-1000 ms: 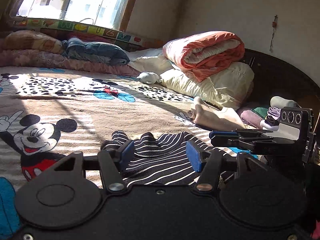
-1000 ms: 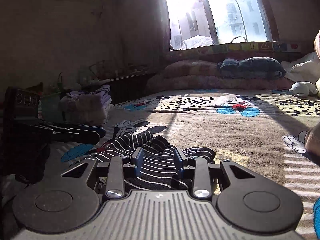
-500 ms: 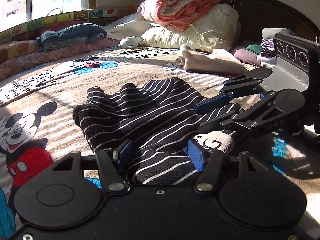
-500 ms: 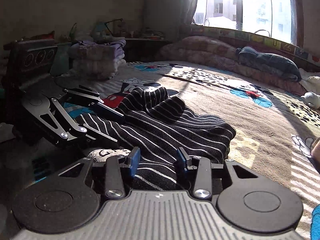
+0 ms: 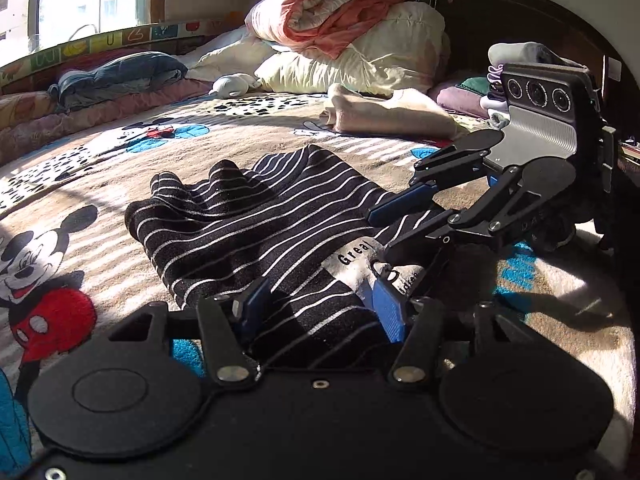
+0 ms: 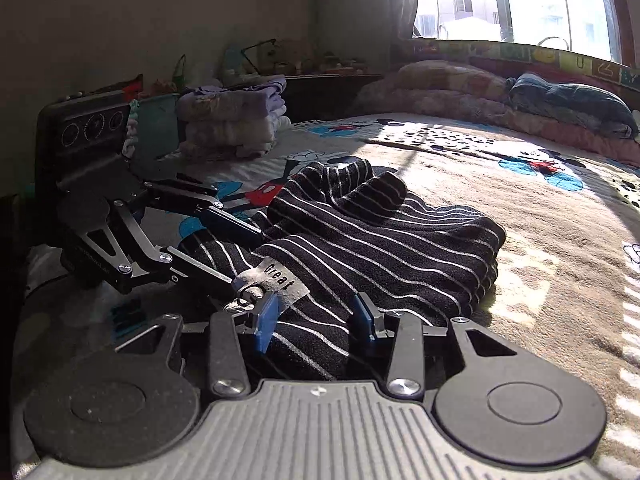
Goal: Fold clothes
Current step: 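Grasp the folded striped trousers with both tools at their edges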
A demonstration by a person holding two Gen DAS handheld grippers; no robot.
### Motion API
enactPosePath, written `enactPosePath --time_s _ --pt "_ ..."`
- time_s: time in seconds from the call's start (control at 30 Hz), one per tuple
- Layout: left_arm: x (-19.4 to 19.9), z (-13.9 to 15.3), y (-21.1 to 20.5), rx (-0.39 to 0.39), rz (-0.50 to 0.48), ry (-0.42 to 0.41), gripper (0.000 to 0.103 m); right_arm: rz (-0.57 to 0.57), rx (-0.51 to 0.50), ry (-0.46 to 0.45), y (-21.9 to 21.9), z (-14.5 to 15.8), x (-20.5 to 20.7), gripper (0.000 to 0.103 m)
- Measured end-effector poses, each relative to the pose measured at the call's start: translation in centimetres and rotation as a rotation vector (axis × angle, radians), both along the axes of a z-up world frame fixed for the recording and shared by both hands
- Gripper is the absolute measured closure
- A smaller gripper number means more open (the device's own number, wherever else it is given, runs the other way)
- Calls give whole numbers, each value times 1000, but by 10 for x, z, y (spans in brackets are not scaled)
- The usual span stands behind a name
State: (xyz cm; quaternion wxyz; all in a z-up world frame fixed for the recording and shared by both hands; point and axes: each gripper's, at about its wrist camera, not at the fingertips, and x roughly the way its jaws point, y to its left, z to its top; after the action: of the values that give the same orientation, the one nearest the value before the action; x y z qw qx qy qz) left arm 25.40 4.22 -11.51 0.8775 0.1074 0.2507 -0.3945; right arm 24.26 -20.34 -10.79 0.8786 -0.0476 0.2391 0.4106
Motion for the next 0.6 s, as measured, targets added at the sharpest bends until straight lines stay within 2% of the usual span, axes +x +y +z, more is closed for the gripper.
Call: enactPosePath --time_s 0.17,0.3,0.4,0.43,0.53,0.6 --pt "-1 2 3 -13 4 -5 45 -49 50 -33 -8 14 -21 61" --pt "-11 16 14 -107 24 -40 47 -104 67 -125 -8 27 -37 61" --pt "-14 22 21 -186 31 -36 47 -131 5 -102 0 16 -36 61" --pt "-13 20 20 -177 37 -27 47 -146 -16 -90 3 11 -35 61" --pt "-4 6 8 -67 60 36 49 -197 46 10 -1 0 -26 60" --pt "-1 0 5 -48 64 42 49 -205 59 29 -2 -9 -20 60"
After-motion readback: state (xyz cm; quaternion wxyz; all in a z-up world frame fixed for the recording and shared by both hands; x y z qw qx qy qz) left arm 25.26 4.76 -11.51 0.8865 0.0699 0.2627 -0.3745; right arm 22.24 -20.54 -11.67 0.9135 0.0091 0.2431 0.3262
